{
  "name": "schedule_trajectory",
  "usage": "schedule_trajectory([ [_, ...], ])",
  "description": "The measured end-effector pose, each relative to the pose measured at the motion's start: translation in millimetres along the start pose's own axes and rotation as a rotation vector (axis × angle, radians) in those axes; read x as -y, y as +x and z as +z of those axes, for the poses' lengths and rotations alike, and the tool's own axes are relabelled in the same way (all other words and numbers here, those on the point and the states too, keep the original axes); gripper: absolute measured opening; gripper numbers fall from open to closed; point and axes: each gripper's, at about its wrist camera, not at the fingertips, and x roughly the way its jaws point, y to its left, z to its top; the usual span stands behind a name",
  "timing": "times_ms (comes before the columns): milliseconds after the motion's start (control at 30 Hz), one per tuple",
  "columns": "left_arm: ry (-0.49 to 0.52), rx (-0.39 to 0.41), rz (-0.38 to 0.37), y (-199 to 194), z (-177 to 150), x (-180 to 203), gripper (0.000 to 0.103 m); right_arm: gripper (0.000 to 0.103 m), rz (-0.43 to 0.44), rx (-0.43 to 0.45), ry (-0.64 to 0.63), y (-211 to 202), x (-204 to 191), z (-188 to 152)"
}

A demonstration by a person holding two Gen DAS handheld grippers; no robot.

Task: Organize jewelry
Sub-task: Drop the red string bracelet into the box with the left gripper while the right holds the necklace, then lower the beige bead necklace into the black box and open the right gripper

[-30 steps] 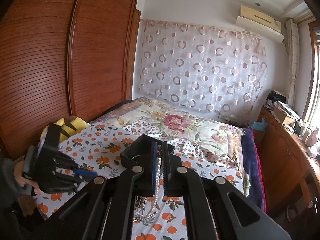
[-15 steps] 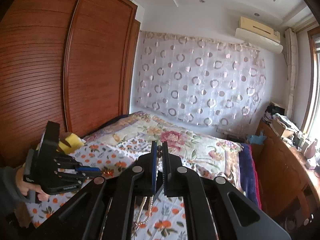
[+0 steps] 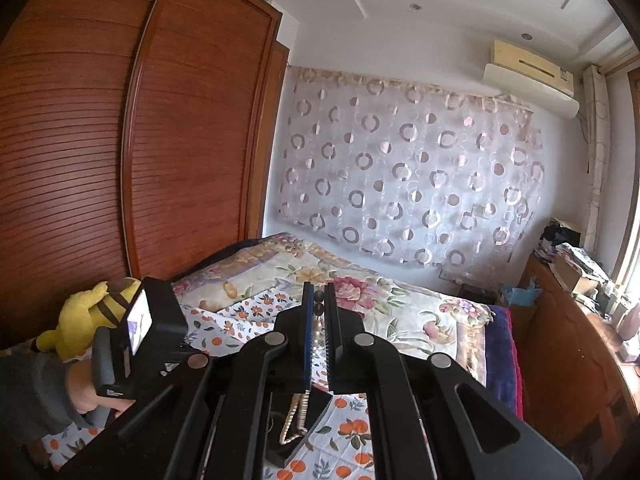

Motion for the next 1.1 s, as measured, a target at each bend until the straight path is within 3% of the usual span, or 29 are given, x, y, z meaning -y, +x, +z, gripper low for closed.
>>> schedule_trajectory([
  [333, 0.004, -0.037, 0.002, 28, 2, -2, 0.01, 0.006, 0.027, -0.055, 0.002, 49, 3, -7],
  [767, -0.003, 0.036, 0.046, -14, -10, -23, 0.054, 0.006, -0.031, -0.092, -0.037, 103, 0, -17],
  [1100, -0.024, 0.06, 0.073, -39, -24, -36, 0.072, 0.006, 0.044, -0.175, -0.009, 127, -12, -48],
])
